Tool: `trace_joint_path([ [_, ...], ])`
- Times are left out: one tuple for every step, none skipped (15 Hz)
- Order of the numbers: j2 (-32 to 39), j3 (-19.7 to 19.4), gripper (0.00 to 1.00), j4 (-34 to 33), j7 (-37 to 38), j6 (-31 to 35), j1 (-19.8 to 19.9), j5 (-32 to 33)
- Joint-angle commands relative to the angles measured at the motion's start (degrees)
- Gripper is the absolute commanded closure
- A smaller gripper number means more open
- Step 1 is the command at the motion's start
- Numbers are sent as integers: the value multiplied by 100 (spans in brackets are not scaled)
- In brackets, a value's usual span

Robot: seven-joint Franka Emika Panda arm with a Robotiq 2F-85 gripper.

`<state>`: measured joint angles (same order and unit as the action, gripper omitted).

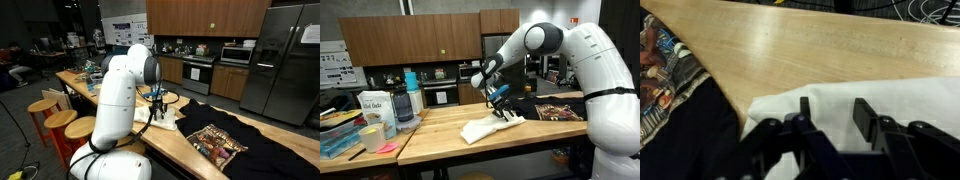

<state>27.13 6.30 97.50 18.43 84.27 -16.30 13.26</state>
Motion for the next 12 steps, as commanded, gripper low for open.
trace_joint_path([
  [-398,101,19,266,191,580,-218,309],
  [-479,143,11,339,138,843,-272,455],
  [-551,190,5,421,152,1099,-331,571],
  [-646,242,1,533,112,1382,-378,675],
  [-719,278,0,610,70,1618,-415,782],
  [-790,338,0,716,8,1894,-439,816],
  [-855,388,0,804,-88,2146,-442,840],
  [-894,439,0,883,-228,2421,-431,852],
  [-926,497,0,965,-391,2687,-414,826],
  [-945,542,0,1037,-571,2975,-390,801],
  [-959,589,0,1121,-794,3280,-363,751],
  [-951,624,0,1174,-1022,3566,-335,698],
])
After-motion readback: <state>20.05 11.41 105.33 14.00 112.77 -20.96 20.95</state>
